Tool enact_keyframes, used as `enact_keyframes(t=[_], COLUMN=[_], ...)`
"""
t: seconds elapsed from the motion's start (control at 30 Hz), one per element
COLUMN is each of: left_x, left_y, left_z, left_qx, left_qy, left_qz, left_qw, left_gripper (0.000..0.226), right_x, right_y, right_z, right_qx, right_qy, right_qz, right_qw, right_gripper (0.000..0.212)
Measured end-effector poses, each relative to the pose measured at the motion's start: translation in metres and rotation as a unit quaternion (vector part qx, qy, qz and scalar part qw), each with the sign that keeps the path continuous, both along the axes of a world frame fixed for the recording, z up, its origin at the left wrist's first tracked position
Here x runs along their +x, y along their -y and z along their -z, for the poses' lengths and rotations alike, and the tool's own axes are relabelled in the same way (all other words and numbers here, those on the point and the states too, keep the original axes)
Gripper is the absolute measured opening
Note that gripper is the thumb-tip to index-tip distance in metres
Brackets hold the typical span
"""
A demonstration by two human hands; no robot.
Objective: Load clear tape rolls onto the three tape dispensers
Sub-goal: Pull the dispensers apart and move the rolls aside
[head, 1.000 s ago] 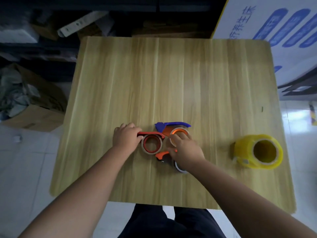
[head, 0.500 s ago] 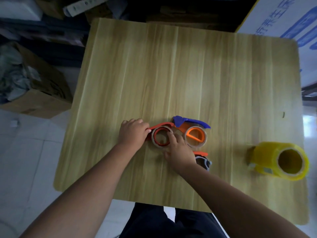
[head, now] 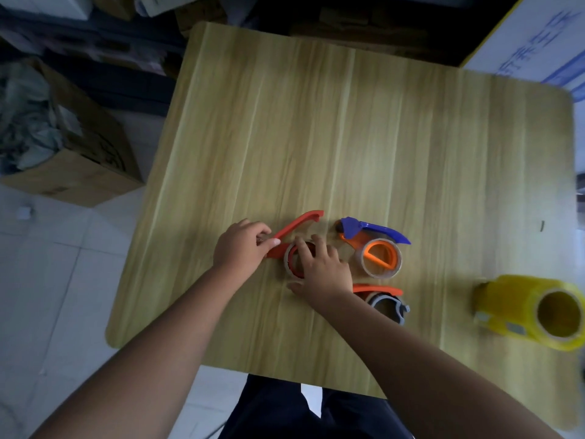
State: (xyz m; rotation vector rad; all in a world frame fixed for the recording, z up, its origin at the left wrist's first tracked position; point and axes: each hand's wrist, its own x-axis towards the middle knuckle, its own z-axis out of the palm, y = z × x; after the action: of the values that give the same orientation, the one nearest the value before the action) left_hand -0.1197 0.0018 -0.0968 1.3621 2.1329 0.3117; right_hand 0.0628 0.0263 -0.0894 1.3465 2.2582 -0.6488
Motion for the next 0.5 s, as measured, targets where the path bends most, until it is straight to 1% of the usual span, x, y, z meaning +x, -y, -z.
enact_keyframes(t=[0.13,0.27,0.37,0.43,0.5], left_x=[-0.01,-0.011,-0.012,-0.013,-0.013], left_y=[0.012,0.009,0.007,0.007,0.007], left_z=[0.002,-0.001,-0.001,0.0,0.001], left_qx=[0.0,-0.004,-0.012,-0.015,-0.02], left_qy=[0.023,0.026,0.026,0.029,0.025], left_qz=[-0.005,0.002,0.002,0.002,0.002], left_qw=[1.0,1.0,1.0,0.999,0.999], left_gripper=[0.028,0.025,0.025,0.025,0.025], right_x=[-0.005,-0.005,0.007,0.025,0.05], right_y=[-0.002,-0.002,-0.005,-0.014,-0.035], right_z=[0.003,-0.013,-0.044,-0.067,-0.086], right_qx=[0.005,0.01,0.032,0.066,0.113], right_qy=[-0.005,-0.02,-0.079,-0.117,-0.152], right_qz=[0.002,0.011,0.04,0.068,0.12], right_qw=[1.0,1.0,0.996,0.989,0.975], right_gripper=[0.089,0.086,0.079,0.081,0.079])
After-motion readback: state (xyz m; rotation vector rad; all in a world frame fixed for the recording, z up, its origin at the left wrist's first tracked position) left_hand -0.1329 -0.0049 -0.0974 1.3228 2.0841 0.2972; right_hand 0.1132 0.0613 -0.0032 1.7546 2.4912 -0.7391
